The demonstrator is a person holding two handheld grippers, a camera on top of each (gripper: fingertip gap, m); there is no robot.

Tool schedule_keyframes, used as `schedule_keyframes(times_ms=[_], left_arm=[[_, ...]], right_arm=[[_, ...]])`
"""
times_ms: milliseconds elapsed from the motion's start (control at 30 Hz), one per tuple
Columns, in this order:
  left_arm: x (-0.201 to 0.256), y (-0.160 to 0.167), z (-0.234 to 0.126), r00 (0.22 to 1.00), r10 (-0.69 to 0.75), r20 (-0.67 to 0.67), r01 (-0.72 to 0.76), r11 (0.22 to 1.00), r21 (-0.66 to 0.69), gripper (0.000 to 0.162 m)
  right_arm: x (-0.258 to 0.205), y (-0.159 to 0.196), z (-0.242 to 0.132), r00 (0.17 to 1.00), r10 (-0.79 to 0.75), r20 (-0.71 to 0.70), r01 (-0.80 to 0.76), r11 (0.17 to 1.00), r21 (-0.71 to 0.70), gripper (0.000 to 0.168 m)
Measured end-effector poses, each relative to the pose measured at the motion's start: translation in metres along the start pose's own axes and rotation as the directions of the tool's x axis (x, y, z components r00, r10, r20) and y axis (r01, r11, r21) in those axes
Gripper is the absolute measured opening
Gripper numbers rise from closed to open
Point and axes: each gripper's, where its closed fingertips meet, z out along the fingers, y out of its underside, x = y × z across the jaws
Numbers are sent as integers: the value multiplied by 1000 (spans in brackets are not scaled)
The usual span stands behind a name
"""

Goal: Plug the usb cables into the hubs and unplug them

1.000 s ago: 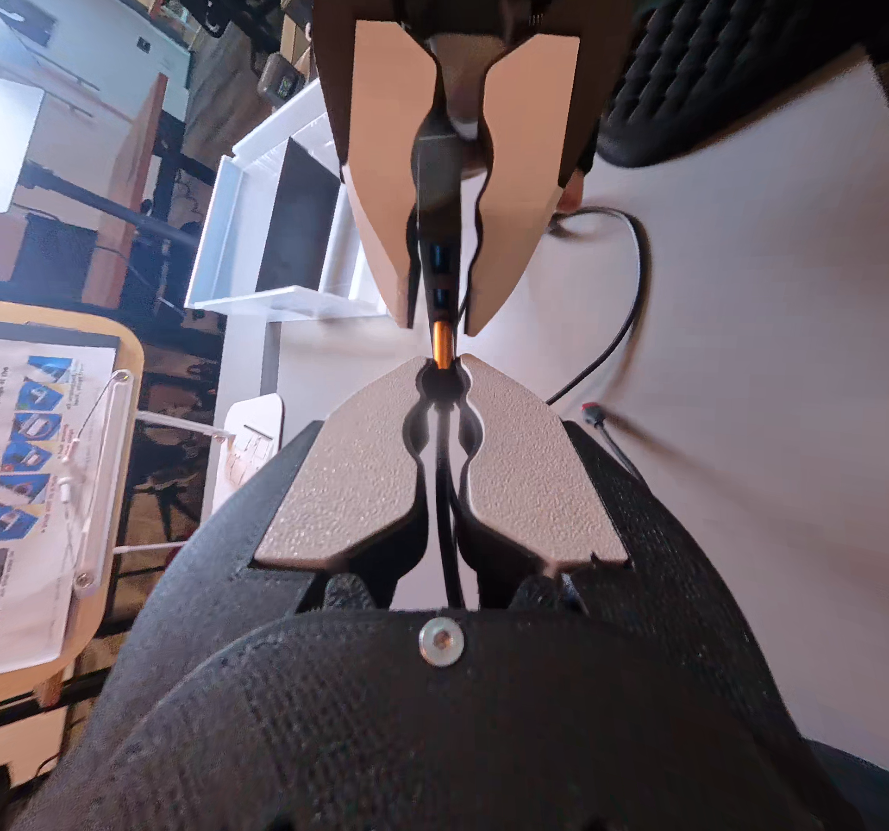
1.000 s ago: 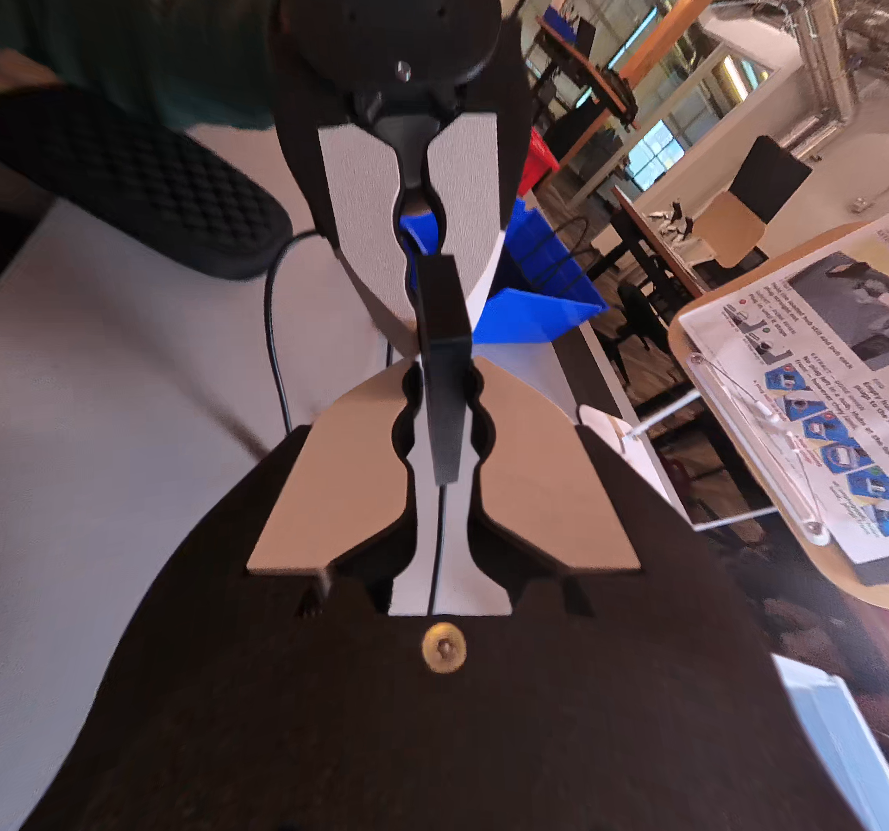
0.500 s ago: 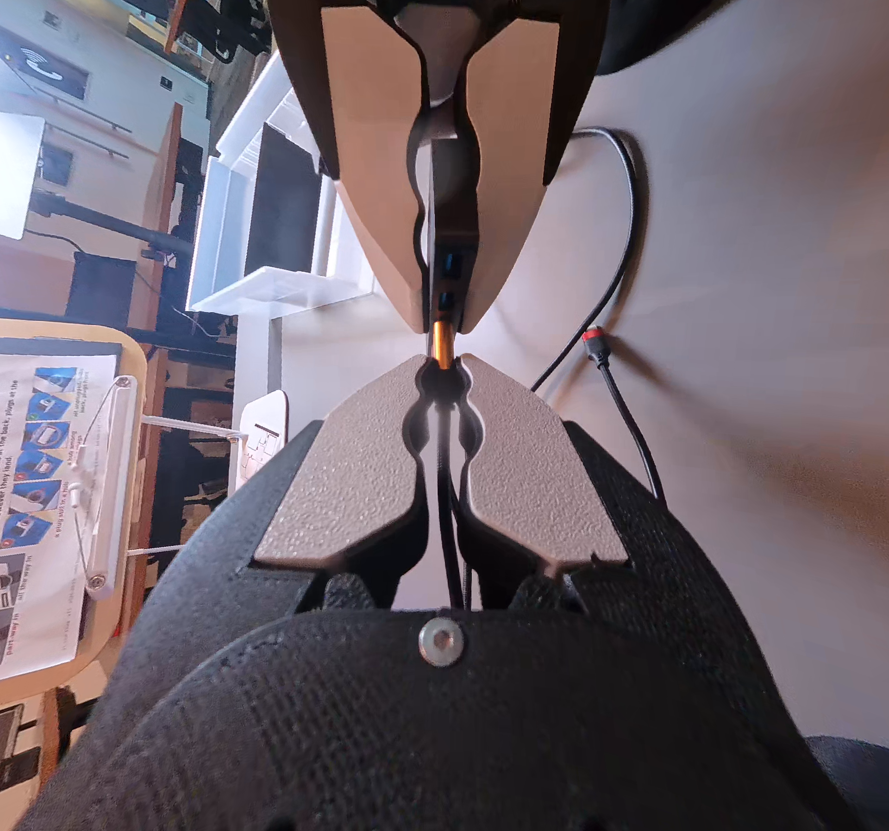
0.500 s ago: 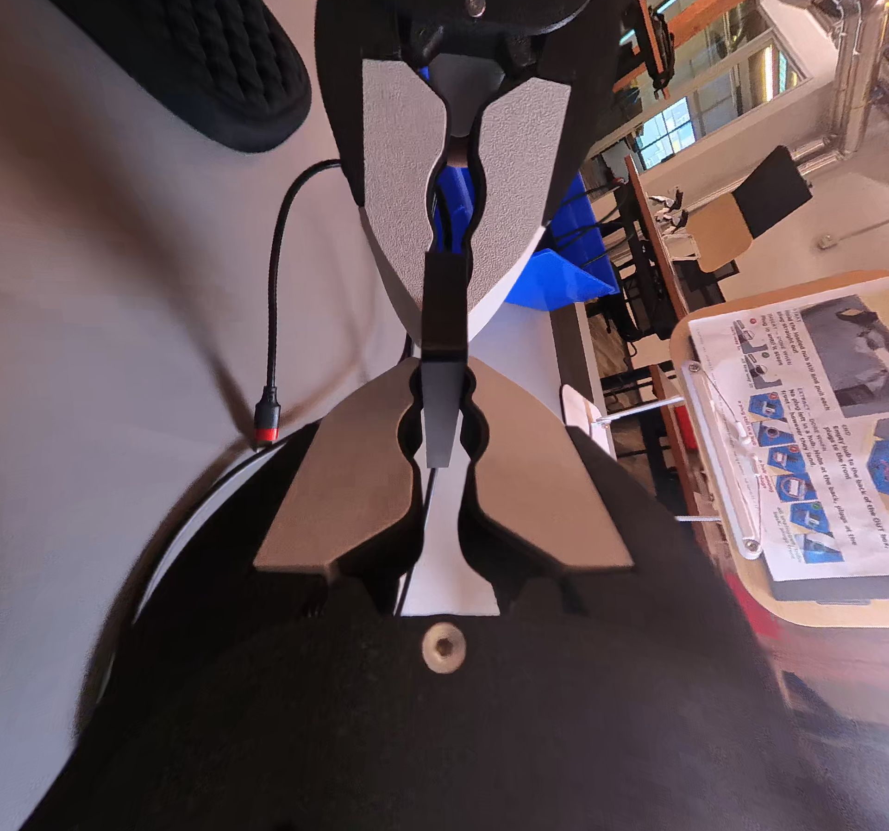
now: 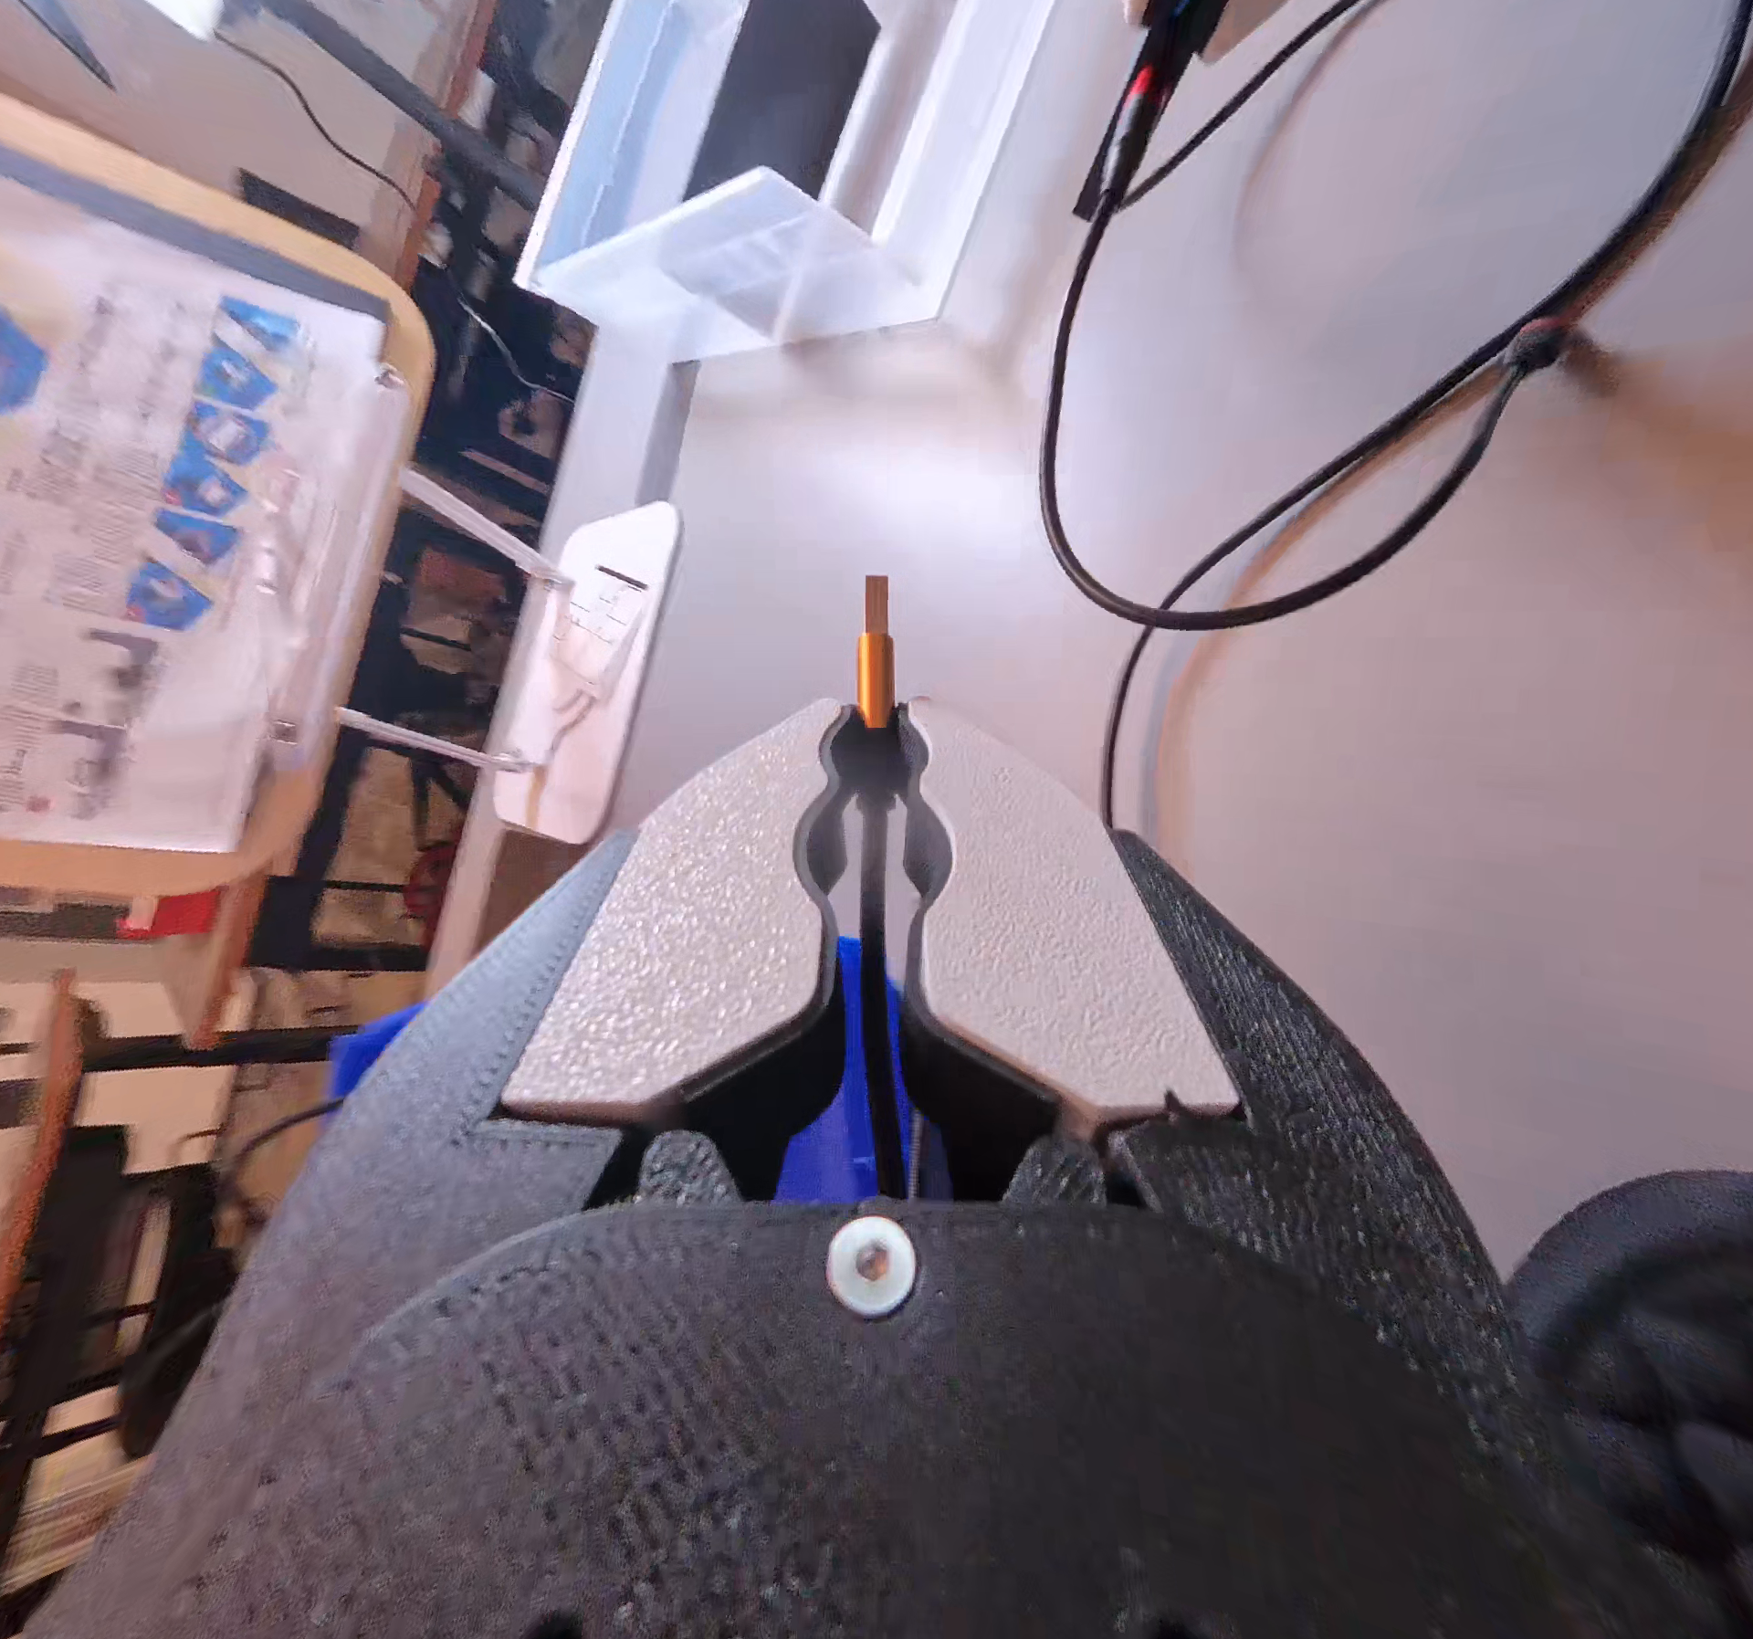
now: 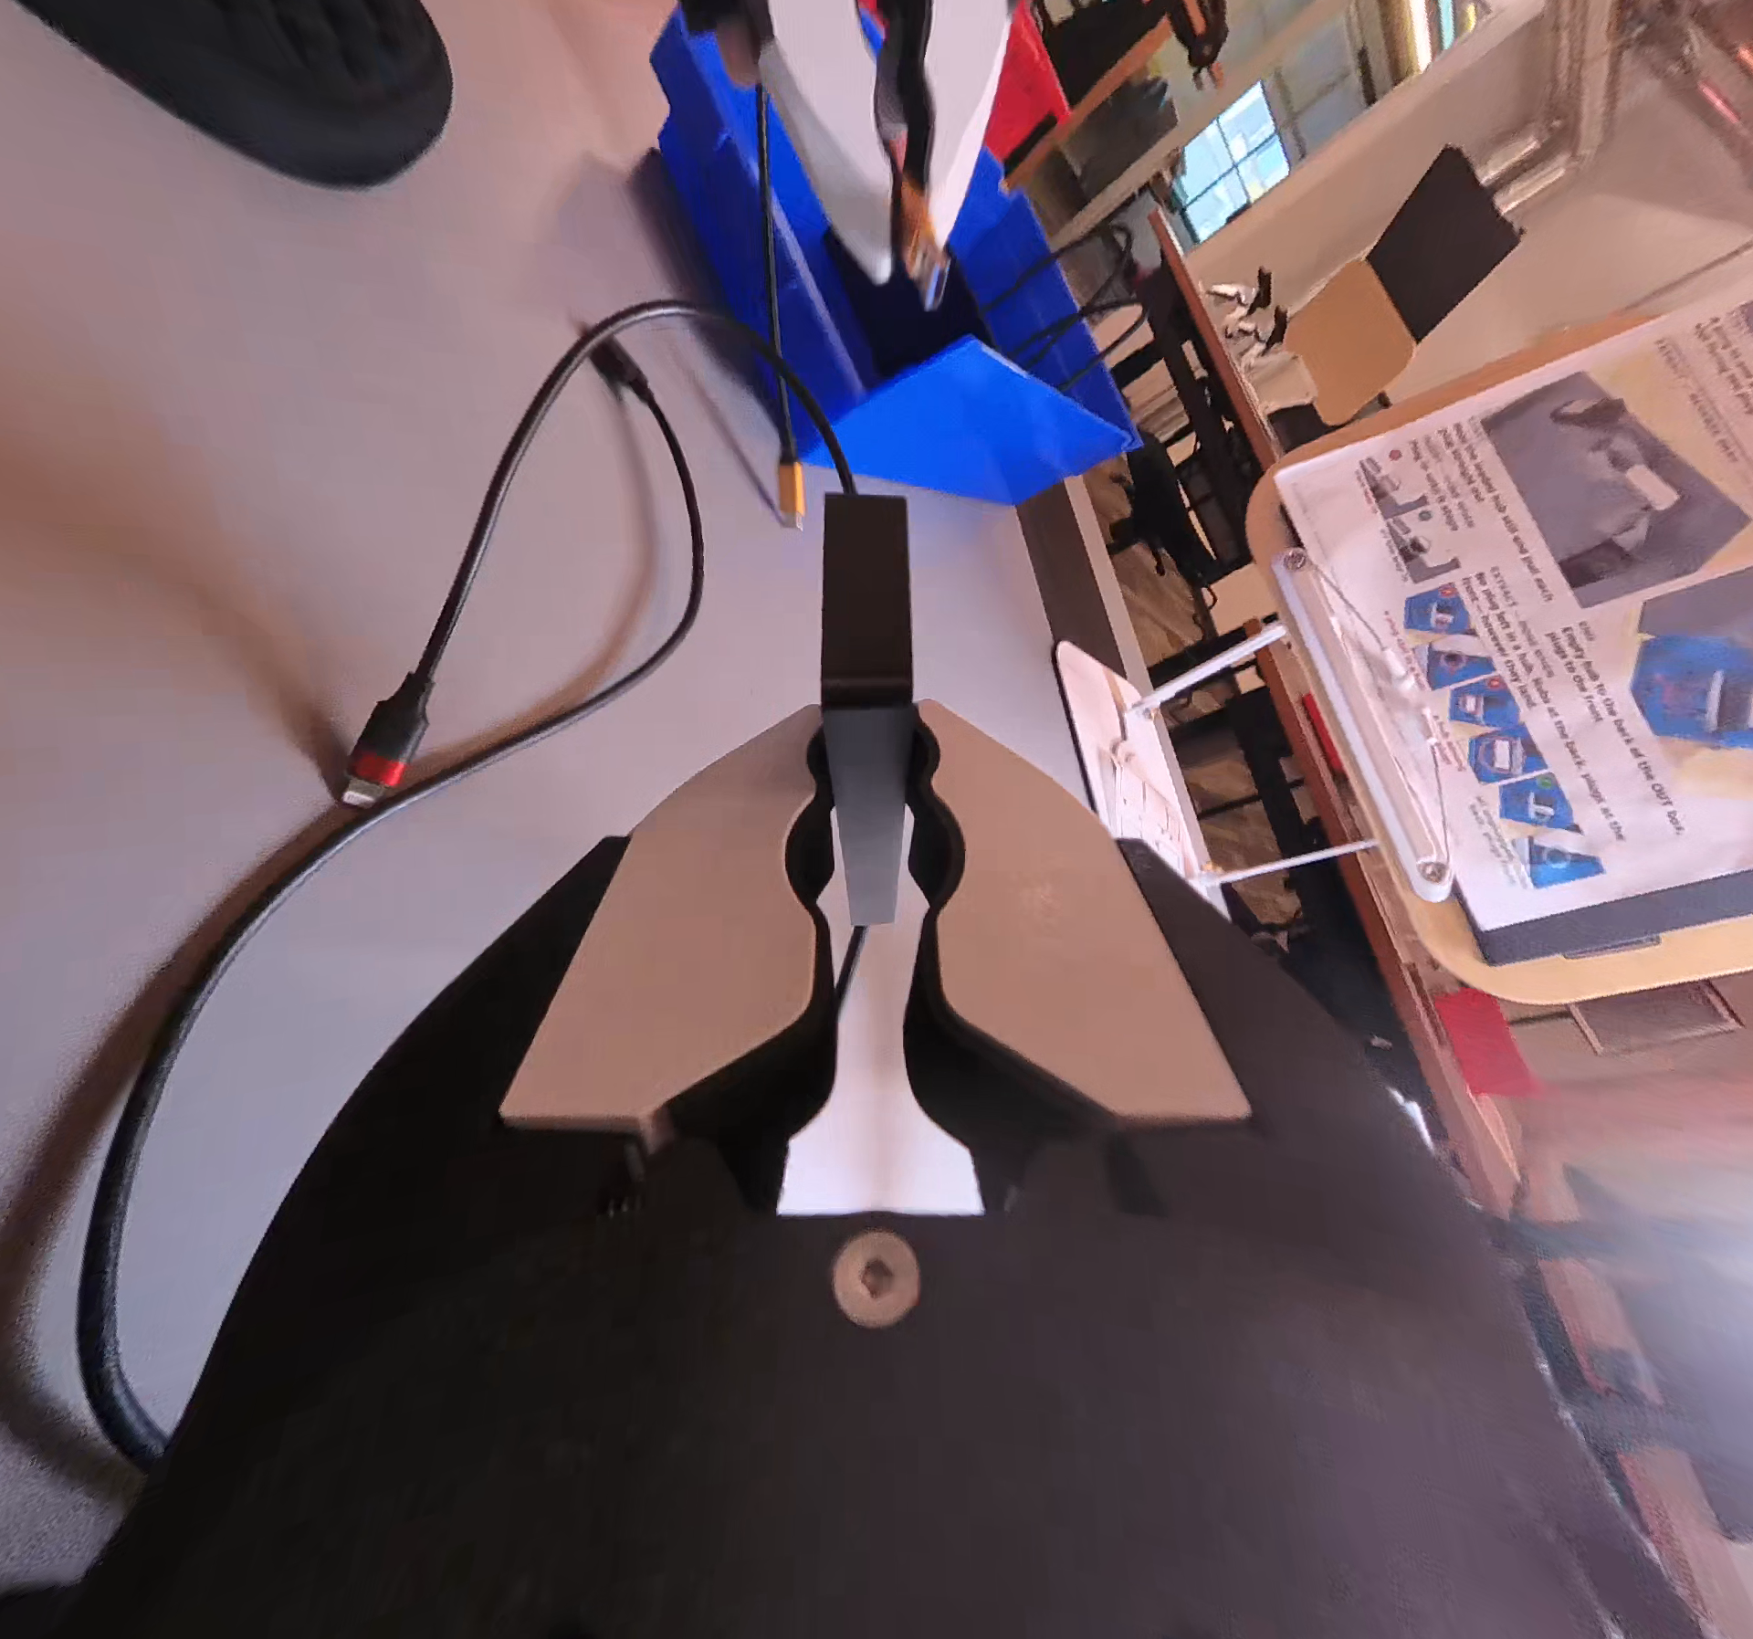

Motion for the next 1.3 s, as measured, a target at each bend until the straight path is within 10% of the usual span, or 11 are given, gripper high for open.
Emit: schedule_keyframes(times_ms=[167,467,867,1300], left_arm=[[21,28,27,989,-78,-124,68,994,-83,7],[7,-22,-3,946,-249,-210,286,943,169,25],[82,-75,50,968,150,-201,-117,979,167,9],[88,-71,48,962,150,-227,-118,982,149,8]], right_arm=[[12,-10,-8,999,24,-22,-22,998,56,12],[-16,-15,-1,997,-35,75,30,997,68,12],[-35,-35,15,989,48,142,-62,993,96,12],[-43,-22,27,991,-9,135,5,999,36,12]])
